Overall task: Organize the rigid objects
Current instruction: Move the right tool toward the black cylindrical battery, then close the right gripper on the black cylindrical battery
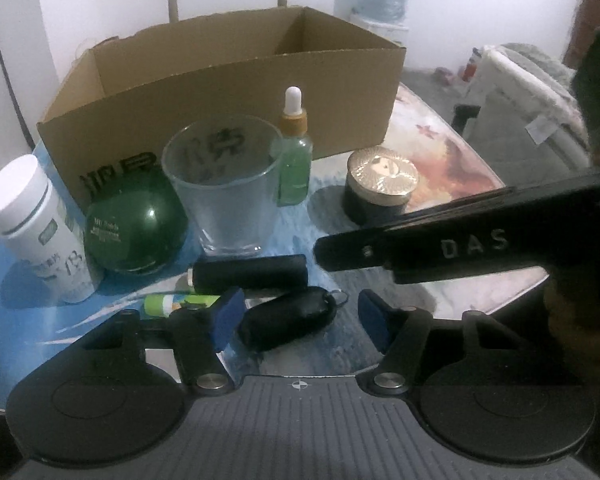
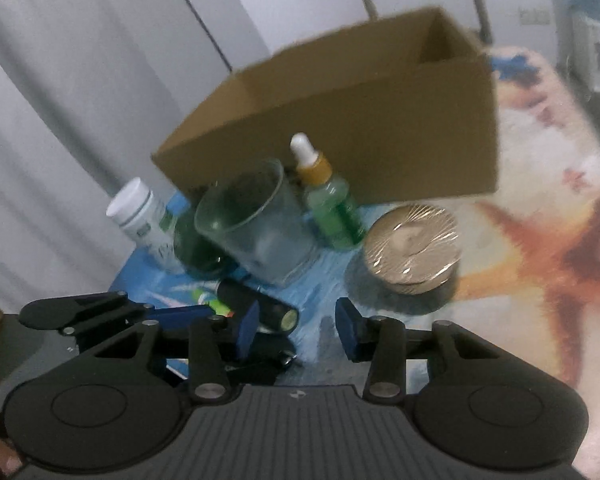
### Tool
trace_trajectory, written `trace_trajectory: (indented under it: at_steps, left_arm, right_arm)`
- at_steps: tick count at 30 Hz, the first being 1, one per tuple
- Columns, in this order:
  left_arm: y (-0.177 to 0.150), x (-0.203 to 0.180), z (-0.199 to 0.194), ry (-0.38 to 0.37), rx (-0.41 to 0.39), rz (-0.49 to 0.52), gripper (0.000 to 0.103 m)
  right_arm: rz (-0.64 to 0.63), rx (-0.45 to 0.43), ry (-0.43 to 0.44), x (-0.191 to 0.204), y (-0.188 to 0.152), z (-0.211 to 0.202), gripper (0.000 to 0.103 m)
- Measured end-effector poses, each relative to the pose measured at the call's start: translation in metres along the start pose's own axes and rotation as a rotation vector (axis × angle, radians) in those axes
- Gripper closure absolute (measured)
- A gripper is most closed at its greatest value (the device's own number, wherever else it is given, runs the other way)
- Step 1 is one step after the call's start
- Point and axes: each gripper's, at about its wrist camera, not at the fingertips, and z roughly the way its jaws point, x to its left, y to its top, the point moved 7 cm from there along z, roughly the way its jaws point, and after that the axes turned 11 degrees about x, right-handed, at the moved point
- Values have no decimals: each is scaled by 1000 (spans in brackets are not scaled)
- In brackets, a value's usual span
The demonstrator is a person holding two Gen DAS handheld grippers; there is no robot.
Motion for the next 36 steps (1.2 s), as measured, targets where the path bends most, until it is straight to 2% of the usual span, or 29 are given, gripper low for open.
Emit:
trace_trajectory:
  at_steps: [6,12,14,17,24,33,36]
  left_arm:
    - [-8,0,9,-17,55,4,39]
    - [-9,-4,17,48,79,45,37]
    - [-8,-5,18,61,83,50,38]
    - [-6,-5,20,91,85,63,38]
    - [-7,-8,23,162,107,90,55]
    - [-6,-25,15,79,84,81,56]
    - [-6,-28,15,88,79,95,56]
  right_arm:
    - [87,81,45,-10,-12,11,59]
    - [125,88,98,-10,-18,16,63]
    - [115,91,103,-9,-17,18,70]
    - [99,93,103,-9,-16,20,73]
    - [109,79,121,-17,-17,17,76]
    - [130,56,97,-24,-19,10,76]
    - [131,46,73,-25,-20,6,76]
